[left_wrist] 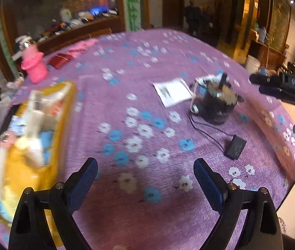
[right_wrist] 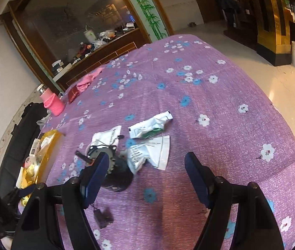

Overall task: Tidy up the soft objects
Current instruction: 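Open both tools over the box and move them back to the paper sheets, then grasp the crumpled paper sheet with the right tool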

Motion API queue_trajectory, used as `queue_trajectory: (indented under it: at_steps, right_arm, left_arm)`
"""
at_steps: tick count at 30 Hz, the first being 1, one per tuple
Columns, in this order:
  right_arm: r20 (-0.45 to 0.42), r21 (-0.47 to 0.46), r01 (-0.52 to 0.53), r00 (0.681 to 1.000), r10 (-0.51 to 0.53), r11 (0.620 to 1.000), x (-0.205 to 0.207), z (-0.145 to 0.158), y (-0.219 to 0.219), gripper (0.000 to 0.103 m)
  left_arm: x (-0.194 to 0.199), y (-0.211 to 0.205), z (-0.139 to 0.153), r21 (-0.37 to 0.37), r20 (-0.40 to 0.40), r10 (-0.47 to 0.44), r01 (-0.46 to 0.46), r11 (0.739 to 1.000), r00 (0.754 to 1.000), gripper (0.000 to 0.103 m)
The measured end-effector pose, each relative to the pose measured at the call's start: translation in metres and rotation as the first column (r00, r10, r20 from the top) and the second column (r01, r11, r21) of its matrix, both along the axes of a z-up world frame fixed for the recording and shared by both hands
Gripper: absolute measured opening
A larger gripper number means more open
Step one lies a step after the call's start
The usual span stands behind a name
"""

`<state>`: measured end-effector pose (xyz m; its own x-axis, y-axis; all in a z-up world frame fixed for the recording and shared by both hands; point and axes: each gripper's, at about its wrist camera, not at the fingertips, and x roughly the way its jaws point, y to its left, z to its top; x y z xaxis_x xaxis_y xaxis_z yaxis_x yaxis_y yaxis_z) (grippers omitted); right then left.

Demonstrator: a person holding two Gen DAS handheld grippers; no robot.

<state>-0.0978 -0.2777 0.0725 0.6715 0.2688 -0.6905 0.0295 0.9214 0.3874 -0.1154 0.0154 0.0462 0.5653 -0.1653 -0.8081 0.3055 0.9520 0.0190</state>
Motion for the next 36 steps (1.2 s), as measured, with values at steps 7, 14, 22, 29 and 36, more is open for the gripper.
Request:
queue_trajectory:
  at_steps: [7,14,22,29,36]
  right_arm:
    - [-0.064,-0.094,0.002,0.998,-0.008,0.996,0.028,-0.014,-0.001,0.074]
    - [-0.16,-0.013,-0.054,0.986,0.051,0.998,0.078,-0.025,0.0,0.074]
    - [-0.222,-0.087,-0.13,0.969,0.108,0.988,0.125,-0.044,0.039,0.036]
    - [-0.108,0.028,-0.084,0.99,0.087,0.996,0.117,-0.042,0.014,0.029]
    - [-0.043,0.167,-0.024,0.999,0.032,0.986,0.11,-0.033,-0.02,0.029]
  left_arm:
    - [0.017,-0.004,-0.035,-0.011,-0.113,0.005,-0.006,1.0,0.994,0.098]
    - [0.013,-0.007,-0.039,-0.023,-0.076,-0.004,0.002,1.0,0.997,0.102]
    - [0.012,-0.005,-0.037,-0.031,-0.083,-0.026,0.024,0.999,0.996,0.102]
    - [0.02,-0.006,-0.015,-0.129,-0.079,-0.073,0.062,0.99,0.994,0.084]
    - [0.069,-0.017,0.004,-0.062,-0.052,-0.041,0.038,0.997,0.998,0.084]
